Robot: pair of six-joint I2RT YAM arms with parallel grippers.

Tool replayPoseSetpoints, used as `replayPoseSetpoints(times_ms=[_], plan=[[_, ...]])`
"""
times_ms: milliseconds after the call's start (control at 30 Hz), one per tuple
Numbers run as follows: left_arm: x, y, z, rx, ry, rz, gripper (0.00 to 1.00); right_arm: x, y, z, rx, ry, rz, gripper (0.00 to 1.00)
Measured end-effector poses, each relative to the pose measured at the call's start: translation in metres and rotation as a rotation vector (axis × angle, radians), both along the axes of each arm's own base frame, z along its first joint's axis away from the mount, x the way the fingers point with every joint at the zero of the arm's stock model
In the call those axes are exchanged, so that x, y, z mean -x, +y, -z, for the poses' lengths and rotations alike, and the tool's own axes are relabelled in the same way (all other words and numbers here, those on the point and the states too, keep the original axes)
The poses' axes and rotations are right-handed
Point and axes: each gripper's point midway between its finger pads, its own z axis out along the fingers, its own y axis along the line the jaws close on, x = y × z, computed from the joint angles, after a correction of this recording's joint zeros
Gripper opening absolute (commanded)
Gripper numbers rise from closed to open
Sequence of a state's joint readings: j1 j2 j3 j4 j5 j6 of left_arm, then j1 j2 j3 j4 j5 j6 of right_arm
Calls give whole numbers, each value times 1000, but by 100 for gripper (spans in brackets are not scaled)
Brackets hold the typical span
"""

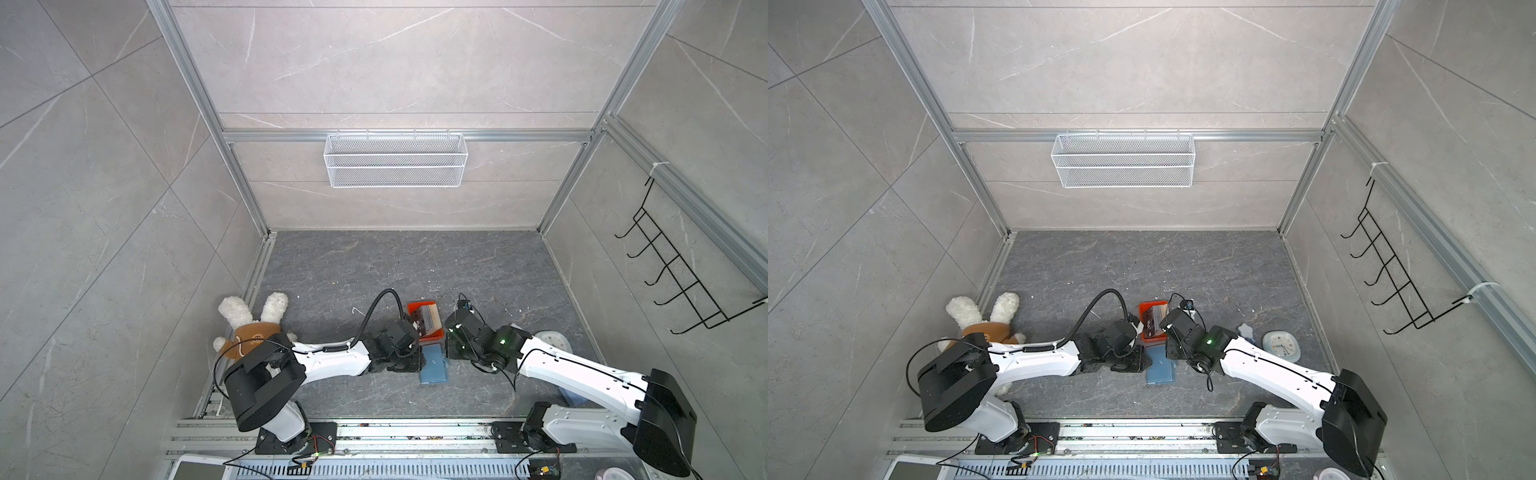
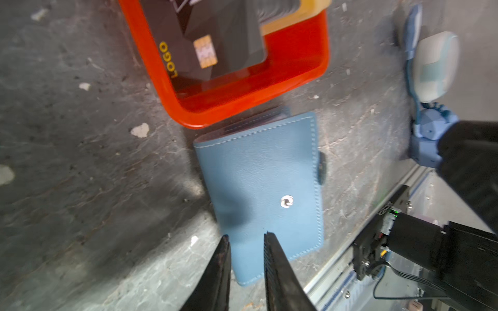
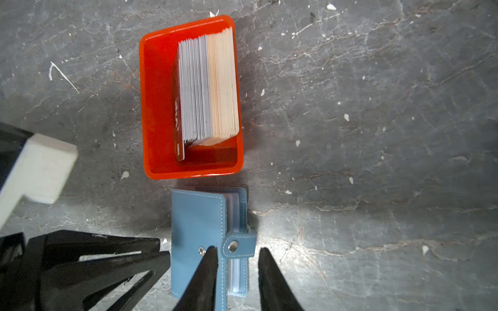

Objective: Put the credit cards into the card holder

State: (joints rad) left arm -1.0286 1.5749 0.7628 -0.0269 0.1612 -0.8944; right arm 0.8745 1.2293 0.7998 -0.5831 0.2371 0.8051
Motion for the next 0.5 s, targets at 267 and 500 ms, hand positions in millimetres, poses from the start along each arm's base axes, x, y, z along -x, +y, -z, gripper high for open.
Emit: replayPoseSetpoints(times_ms=[267,500], plan=[[3,1,19,-43,44,-22,36,3,8,9,35,26,-12,30],[0,-4,20,-27,52,-43,37,2,15,9,9,18,-25,29]])
